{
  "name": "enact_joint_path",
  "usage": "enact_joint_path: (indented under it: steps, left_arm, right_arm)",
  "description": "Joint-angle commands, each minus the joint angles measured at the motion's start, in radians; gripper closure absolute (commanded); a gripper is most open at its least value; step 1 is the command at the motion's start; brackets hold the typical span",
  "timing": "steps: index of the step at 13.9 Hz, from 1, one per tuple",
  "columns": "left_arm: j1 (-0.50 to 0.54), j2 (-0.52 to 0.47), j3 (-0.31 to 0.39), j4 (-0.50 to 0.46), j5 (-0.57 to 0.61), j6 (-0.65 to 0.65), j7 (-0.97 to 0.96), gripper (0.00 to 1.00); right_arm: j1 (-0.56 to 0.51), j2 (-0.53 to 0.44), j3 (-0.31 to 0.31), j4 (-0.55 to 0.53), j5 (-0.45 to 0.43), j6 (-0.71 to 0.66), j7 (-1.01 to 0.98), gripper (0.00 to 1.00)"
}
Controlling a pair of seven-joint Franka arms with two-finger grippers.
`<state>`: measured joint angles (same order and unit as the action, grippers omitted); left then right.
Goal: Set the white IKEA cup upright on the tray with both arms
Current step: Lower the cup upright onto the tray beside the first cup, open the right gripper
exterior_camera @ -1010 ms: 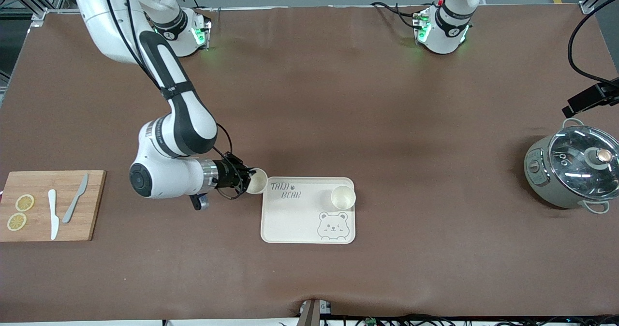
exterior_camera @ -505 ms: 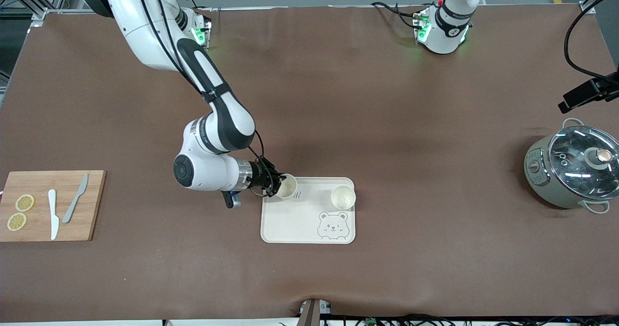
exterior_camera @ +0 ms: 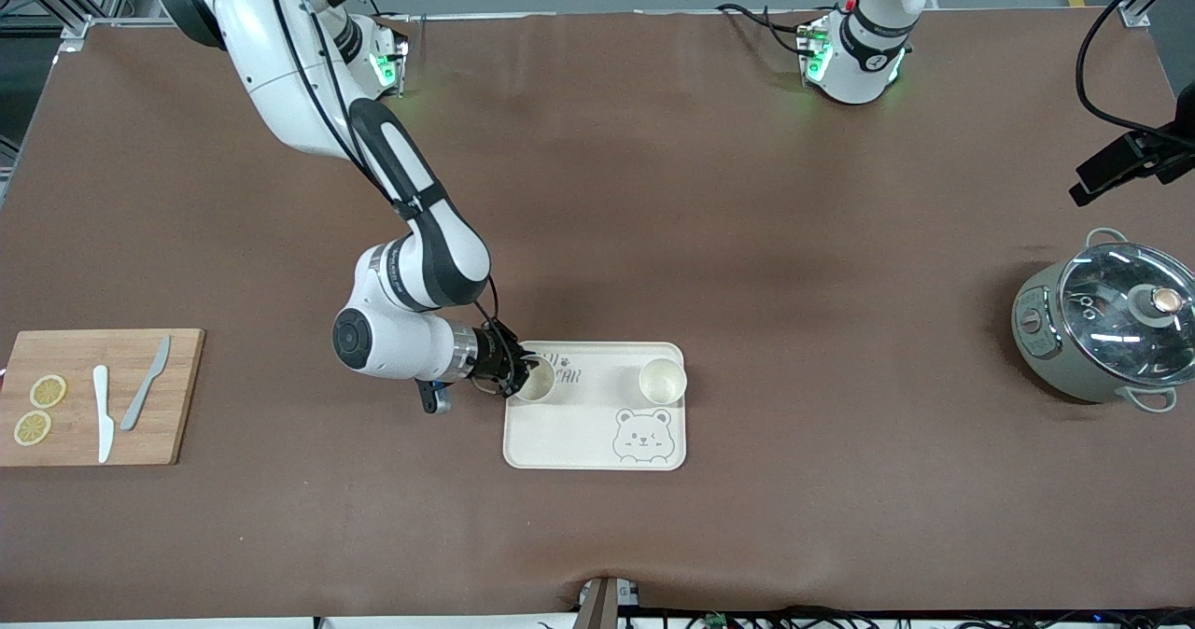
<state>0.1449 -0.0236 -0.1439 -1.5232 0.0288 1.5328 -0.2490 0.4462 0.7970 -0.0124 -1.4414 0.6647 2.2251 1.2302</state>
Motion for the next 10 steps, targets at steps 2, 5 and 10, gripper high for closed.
enact_joint_path:
  steps: [2,5,10]
  left_arm:
    - [0.002,-0.012,-0.006,-0.020,0.000,0.017,0.017,0.00]
    - [0.001,-0.003,-0.008,-0.018,0.000,0.017,0.017,0.00]
    - [-0.002,0.005,-0.010,-0.018,0.000,0.039,0.017,0.00]
  right_arm:
    - [-0.007,0.002,0.006,0.022,-0.051,-0.015,0.009,0.00]
    - [-0.020,-0.022,-0.010,0.032,-0.068,-0.125,0.009,0.00]
    - [-0.021,-0.027,-0.076,0.188,-0.071,-0.436,0.009,0.00]
